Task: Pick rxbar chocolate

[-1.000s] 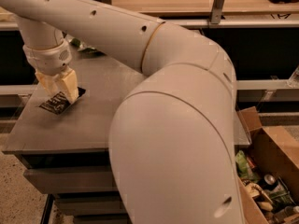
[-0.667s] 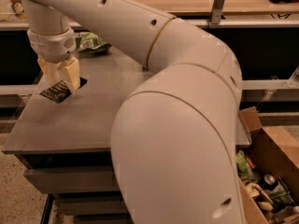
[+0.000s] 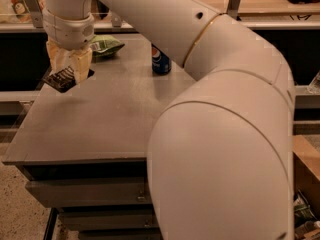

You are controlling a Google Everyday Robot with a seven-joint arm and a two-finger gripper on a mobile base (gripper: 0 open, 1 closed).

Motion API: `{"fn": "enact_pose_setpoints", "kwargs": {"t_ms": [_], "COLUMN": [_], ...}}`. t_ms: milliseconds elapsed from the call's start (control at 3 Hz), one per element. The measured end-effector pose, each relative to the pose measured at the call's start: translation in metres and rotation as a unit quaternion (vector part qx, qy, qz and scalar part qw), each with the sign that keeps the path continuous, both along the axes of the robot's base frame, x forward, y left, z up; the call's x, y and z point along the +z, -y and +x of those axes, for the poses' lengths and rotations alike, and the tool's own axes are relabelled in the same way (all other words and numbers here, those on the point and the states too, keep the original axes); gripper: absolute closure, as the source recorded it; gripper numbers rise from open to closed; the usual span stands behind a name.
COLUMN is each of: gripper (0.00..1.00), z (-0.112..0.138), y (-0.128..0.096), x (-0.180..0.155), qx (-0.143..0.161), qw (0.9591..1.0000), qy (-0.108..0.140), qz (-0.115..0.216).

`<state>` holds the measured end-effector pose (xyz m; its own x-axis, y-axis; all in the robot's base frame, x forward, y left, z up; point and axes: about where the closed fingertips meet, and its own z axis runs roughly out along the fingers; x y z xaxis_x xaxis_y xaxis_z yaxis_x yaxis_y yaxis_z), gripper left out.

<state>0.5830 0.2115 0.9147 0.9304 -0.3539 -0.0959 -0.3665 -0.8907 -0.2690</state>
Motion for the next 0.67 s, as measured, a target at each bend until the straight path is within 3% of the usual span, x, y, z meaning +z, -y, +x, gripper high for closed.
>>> {"fn": "enact_pose_setpoints", "kwargs": {"t_ms": [667], "gripper": [0.59], "z": [-0.0041], "y": [0.0093], "x": [0.0094], "qx": [-0.003], "qw": [0.9997], "qy": [0.003], "qz": [0.025]}}
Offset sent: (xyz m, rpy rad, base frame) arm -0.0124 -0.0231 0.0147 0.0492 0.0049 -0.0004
